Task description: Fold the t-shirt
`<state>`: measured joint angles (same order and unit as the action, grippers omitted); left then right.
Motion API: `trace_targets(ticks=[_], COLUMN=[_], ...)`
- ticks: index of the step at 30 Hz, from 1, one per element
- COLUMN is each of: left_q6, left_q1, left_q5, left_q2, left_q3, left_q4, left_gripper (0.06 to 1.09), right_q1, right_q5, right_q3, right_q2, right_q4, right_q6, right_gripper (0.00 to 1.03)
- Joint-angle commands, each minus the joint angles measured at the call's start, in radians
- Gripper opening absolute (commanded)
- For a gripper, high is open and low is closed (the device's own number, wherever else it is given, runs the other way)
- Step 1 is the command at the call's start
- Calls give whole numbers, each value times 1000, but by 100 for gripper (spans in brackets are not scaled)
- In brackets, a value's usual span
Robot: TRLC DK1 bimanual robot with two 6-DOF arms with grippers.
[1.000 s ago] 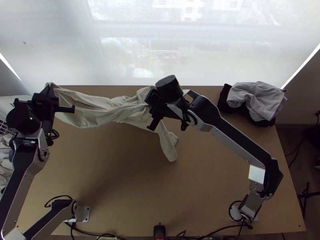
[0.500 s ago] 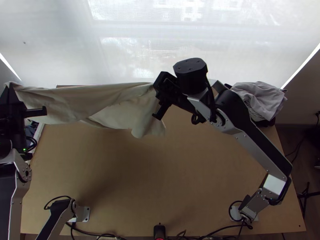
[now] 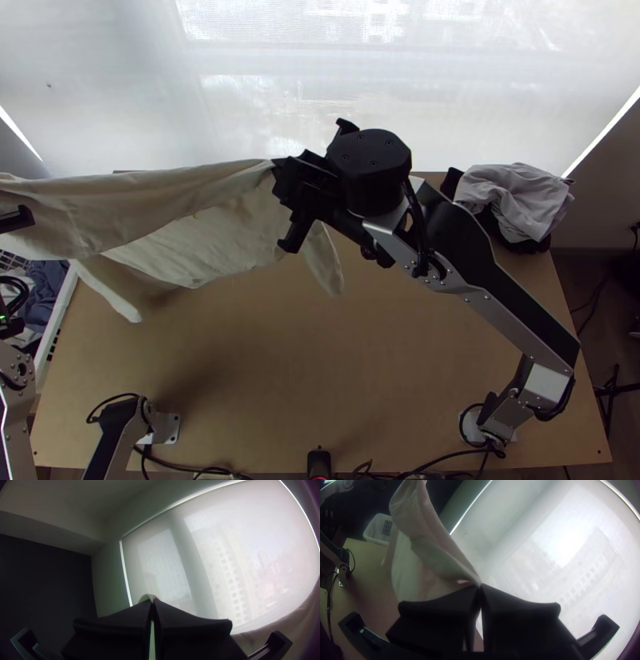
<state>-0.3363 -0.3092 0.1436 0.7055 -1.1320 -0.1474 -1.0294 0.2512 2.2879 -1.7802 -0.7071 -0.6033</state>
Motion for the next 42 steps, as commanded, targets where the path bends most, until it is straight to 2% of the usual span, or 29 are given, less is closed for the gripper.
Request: trace_targets(ticks=[1,7,11,16,23,31,42], left_q6=[2,6,63,128,143,122,120], left_q1=[-45,-70,-102,-111,-24,217,493], left_q5=[1,4,13,11,11,11,28], left_q2=[-14,-26,-11,58,238,468,766], left_q3=[-78,-98,-94,-78,-57,-49,-144], left_q4=[2,-9,-12,-43,-127,-219,-271], left_gripper=[9,9,9,9,9,9,9], right_q1=[-60,-95,-109,-107,-34,71,233], right_q5=[23,30,30,33,37,37,16], right_q3=[15,12,8,-18,-145,-331,-643], right_q2=[-15,-21,-33,-38,10,88,211], right_q4=[113,205,228,213,175,175,190], right_q6=[-43,-125,-158,-128,-53,-35,2], right_gripper=[3,3,3,3,3,3,3])
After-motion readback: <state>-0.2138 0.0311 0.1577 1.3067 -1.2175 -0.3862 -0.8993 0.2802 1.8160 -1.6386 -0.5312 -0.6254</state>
